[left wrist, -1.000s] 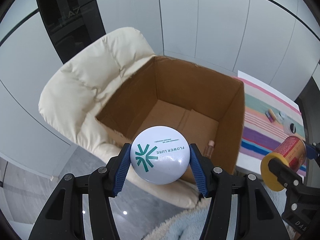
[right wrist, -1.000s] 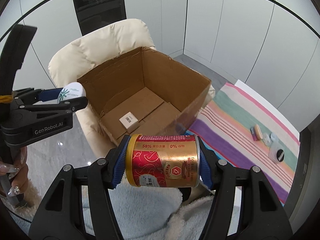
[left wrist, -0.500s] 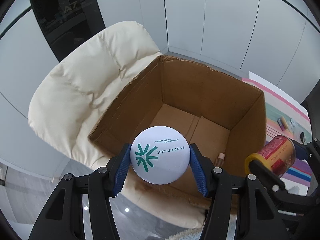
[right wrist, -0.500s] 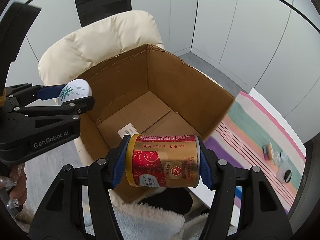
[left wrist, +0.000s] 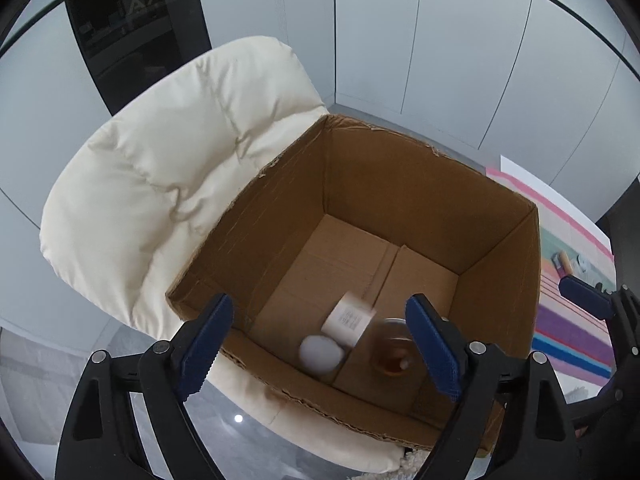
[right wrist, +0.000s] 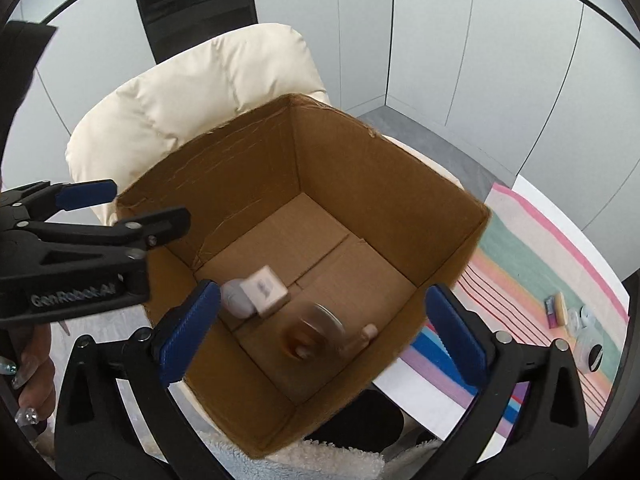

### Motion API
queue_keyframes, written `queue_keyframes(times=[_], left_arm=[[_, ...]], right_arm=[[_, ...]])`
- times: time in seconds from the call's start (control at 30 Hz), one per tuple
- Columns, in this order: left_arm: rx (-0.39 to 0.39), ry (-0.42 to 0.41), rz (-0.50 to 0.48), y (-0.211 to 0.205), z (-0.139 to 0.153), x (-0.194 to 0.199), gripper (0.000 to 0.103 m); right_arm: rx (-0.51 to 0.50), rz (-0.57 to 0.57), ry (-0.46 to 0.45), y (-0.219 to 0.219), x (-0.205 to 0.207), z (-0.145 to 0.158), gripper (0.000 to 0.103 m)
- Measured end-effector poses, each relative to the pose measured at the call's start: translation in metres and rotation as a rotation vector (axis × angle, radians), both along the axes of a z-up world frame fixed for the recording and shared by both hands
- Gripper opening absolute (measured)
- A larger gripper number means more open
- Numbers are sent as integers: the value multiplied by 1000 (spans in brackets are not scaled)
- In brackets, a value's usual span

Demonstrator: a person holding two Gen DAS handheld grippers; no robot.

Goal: Organize objects
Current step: 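Open both tools to drop the can and jar into the box, then move both open tools back toward the items on the cloth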

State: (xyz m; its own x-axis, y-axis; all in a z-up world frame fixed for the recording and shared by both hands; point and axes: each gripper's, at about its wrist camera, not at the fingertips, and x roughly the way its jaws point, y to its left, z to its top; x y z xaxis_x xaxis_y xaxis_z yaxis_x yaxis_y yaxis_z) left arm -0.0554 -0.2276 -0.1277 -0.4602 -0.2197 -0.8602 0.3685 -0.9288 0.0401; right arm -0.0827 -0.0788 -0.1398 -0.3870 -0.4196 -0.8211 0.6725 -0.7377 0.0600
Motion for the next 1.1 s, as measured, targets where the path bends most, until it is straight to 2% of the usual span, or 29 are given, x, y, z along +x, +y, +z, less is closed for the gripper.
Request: queue_keyframes(times=[0.2, 0.7, 1.1], left_arm=[[16, -11, -6, 1, -2, 0, 89], [-36, 8, -45, 14, 9, 6, 89], [-83, 52, -84, 43, 41, 49, 89]], right_arm=[[-23, -15, -23, 7, -1, 1, 103], [-26, -41, -11, 21, 7, 15, 103], [-31, -86, 23, 49, 34, 42, 103]])
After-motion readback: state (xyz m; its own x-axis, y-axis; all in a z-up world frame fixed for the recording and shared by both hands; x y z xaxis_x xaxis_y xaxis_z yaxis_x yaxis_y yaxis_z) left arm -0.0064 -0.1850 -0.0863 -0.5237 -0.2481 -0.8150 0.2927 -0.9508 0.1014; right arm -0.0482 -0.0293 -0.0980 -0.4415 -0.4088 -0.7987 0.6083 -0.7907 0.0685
